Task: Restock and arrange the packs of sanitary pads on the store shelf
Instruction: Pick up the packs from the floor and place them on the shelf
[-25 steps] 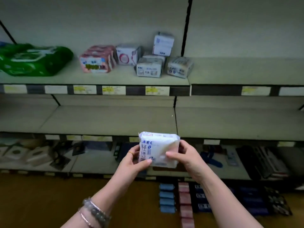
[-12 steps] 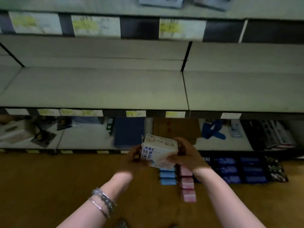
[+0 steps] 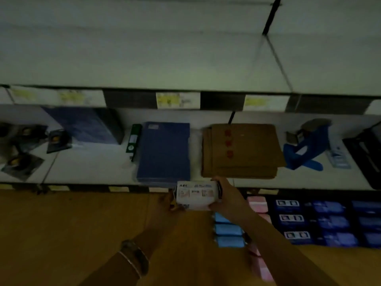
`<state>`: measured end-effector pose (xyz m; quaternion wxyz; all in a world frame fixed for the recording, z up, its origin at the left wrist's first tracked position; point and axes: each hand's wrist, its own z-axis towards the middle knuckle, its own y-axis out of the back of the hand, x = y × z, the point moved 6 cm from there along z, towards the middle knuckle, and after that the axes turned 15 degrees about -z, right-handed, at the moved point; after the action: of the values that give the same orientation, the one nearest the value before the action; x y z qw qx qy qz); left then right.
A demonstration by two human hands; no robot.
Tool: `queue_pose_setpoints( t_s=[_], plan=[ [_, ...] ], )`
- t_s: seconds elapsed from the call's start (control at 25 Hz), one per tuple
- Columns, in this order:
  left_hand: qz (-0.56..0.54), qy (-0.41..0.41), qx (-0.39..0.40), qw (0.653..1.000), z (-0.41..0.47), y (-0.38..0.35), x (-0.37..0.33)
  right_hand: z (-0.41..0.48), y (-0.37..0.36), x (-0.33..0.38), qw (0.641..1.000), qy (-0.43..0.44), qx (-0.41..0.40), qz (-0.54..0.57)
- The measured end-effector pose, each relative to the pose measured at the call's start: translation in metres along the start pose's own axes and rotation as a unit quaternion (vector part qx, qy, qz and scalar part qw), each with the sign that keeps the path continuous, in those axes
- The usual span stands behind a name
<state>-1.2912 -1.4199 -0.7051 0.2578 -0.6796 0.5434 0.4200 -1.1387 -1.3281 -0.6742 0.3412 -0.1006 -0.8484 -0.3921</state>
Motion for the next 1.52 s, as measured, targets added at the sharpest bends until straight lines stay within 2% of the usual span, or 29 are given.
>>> queue_pose_setpoints(
  t_s=[0.2,0.4,0.56,0.72,0.96,1.16,1.28,1.52],
  plan=[
    [-0.068,0.102,0.021,0.992,0.078,-0.030,0.121,0.078,-0.095,-0.101,0.998,0.009,-0.009,-0.069],
    [-0.030,0.095,0.057,0.993,0.136,-0.051,0.188,0.136,-0.146,-0.169,0.993,0.034,0.013,-0.112],
    [0.036,0.068,0.096,0.992,0.168,-0.065,0.205,0.168,-0.165,-0.205,0.972,0.067,0.023,-0.223],
    [0.079,0.078,0.088,0.990,0.181,-0.068,0.221,0.185,-0.179,-0.217,0.939,0.074,0.013,-0.337],
    [0.060,0.136,0.072,0.986,0.195,-0.070,0.251,0.198,-0.190,-0.229,0.886,0.072,-0.002,-0.458],
    [0.078,0.169,0.073,0.980,0.212,-0.069,0.267,0.211,-0.198,-0.238,0.865,0.038,-0.015,-0.500],
    [0.027,0.182,0.066,0.981,0.214,-0.071,0.272,0.210,-0.202,-0.240,0.859,0.036,-0.009,-0.511],
    [0.039,0.168,0.072,0.982,0.218,-0.071,0.273,0.213,-0.206,-0.241,0.855,0.043,0.001,-0.517]
  ],
)
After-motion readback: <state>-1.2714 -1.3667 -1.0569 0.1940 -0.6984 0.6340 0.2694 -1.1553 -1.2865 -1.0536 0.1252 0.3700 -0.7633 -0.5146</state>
